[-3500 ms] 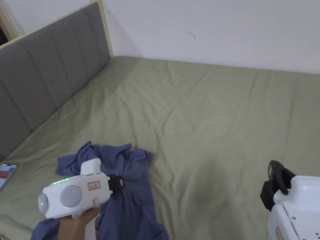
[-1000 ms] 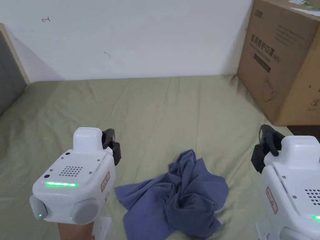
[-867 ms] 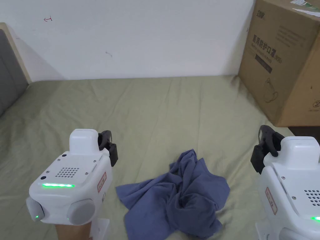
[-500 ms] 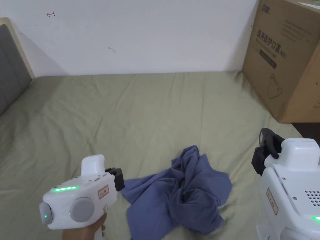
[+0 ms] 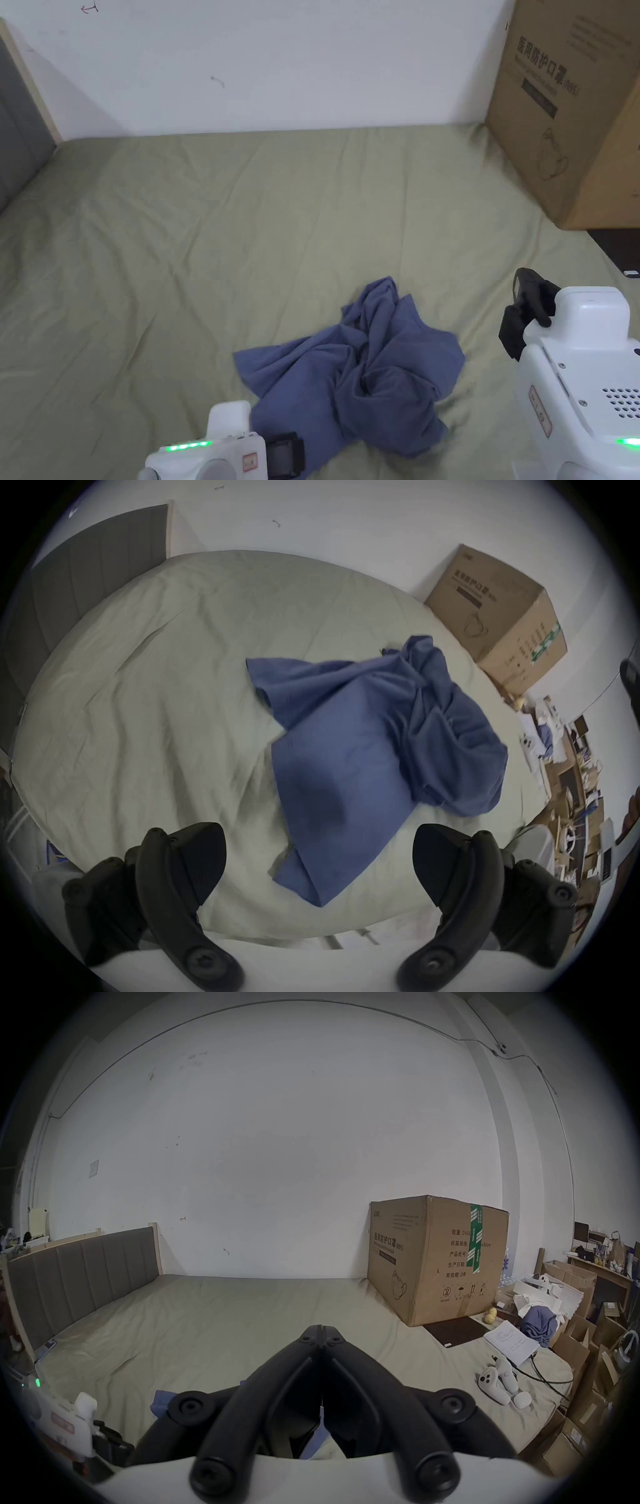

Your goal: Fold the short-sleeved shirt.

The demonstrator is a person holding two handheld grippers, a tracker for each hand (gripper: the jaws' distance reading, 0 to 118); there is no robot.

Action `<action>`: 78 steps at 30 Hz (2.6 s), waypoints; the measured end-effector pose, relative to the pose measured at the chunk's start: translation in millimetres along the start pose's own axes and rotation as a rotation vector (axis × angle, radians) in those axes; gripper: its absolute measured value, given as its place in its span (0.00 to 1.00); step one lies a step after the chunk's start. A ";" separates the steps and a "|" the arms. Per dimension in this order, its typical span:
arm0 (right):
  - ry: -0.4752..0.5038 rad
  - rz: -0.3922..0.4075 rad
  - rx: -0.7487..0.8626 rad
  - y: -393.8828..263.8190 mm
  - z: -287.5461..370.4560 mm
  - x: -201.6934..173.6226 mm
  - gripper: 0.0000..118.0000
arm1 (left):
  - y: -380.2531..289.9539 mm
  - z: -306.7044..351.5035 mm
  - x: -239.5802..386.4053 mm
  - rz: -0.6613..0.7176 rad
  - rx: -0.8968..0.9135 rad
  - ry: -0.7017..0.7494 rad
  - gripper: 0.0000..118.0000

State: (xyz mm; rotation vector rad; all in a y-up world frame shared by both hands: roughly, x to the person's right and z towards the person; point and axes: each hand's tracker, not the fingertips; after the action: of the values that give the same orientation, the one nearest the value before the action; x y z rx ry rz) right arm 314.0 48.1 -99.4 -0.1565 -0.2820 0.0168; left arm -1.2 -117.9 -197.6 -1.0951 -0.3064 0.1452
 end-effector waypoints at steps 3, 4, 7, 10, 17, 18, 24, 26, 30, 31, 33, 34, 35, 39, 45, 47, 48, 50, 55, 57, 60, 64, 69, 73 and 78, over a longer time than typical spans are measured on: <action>0.001 -0.004 -0.015 -3.7 -2.2 1.0 0.00 | -8.4 -11.0 8.1 0.017 -0.045 0.029 0.90; 0.001 -0.004 -0.018 -4.9 -2.9 1.2 0.00 | -11.9 -14.5 13.2 0.016 -0.050 0.049 0.85; 0.002 -0.003 -0.029 -7.5 -5.4 2.7 0.00 | -23.0 -26.8 26.6 -0.046 -0.060 0.096 0.31; 0.003 0.001 -0.039 -9.6 -8.1 5.1 0.00 | -32.7 -28.4 34.3 -0.151 0.000 0.112 0.11; -0.010 -0.007 -0.152 -20.0 -37.5 15.1 0.00 | -12.9 -5.3 14.6 -0.021 0.009 -0.081 0.06; -0.010 -0.005 -0.194 -22.9 -48.3 16.3 0.03 | -8.9 1.6 13.3 0.009 0.020 -0.114 0.06; 0.069 -0.035 -0.512 -60.7 -134.2 21.0 0.71 | 27.0 33.2 5.7 0.003 0.102 -0.126 0.06; 0.077 -0.054 -0.586 -78.8 -161.2 21.6 0.91 | 36.0 35.7 5.1 0.006 0.117 -0.136 0.06; 0.067 -0.092 -0.753 -115.9 -213.2 21.0 0.92 | 48.0 33.2 1.9 0.012 0.132 -0.144 0.06; 0.068 -0.089 -0.794 -123.8 -223.0 19.8 0.91 | 50.9 31.6 1.3 0.008 0.150 -0.153 0.06; 0.075 -0.084 -0.813 -136.0 -235.5 16.8 0.81 | 52.5 27.4 -1.1 0.011 0.141 -0.152 0.06; 0.073 -0.081 -0.827 -143.0 -241.0 15.4 0.72 | 53.1 25.6 -2.7 0.018 0.136 -0.155 0.06; 0.073 -0.085 -0.845 -148.7 -245.8 14.2 0.60 | 53.3 23.7 -3.6 0.039 0.133 -0.179 0.06; 0.090 -0.111 -0.922 -163.4 -251.0 10.9 0.35 | 53.7 19.4 -9.2 0.082 0.125 -0.204 0.06; 0.105 -0.126 -0.835 -137.0 -225.8 19.8 0.06 | 56.5 21.3 -18.6 0.151 0.131 -0.244 0.06; 0.092 -0.129 -0.760 -115.0 -215.1 26.2 0.05 | 61.3 26.0 -21.6 0.179 0.149 -0.271 0.06; 0.094 -0.140 -0.731 -102.0 -210.3 31.1 0.05 | 65.1 29.3 -23.3 0.193 0.166 -0.282 0.06; 0.087 -0.140 -0.661 -72.8 -201.0 39.1 0.05 | 77.2 36.4 -27.7 0.206 0.191 -0.304 0.06; 0.050 -0.111 -0.471 12.8 -181.8 51.6 0.05 | 133.0 64.8 -41.5 0.232 0.308 -0.316 0.06; 0.053 -0.108 -0.415 42.6 -180.0 55.9 0.05 | 162.2 77.4 -48.1 0.227 0.359 -0.318 0.06; 0.046 -0.100 -0.323 85.4 -185.8 63.3 0.05 | 210.9 100.2 -52.3 0.193 0.440 -0.277 0.06; 0.062 -0.100 -0.242 139.5 -200.1 63.7 0.05 | 279.1 131.3 -53.1 0.171 0.541 -0.249 0.06; 0.066 -0.056 -0.150 189.9 -222.6 51.7 0.05 | 358.6 163.6 -47.8 0.141 0.622 -0.201 0.06; 0.051 -0.040 -0.095 215.8 -243.3 41.7 0.05 | 413.1 186.4 -41.9 0.124 0.686 -0.177 0.06; 0.031 0.003 -0.064 223.1 -271.0 31.6 0.05 | 462.5 194.4 -39.0 0.046 0.728 -0.034 0.06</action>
State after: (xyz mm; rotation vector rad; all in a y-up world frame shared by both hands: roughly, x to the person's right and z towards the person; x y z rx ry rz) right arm 421.0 228.6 -382.6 -0.2202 -0.2516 0.0086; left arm -83.3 247.1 -534.2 -0.3783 -0.2293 0.2899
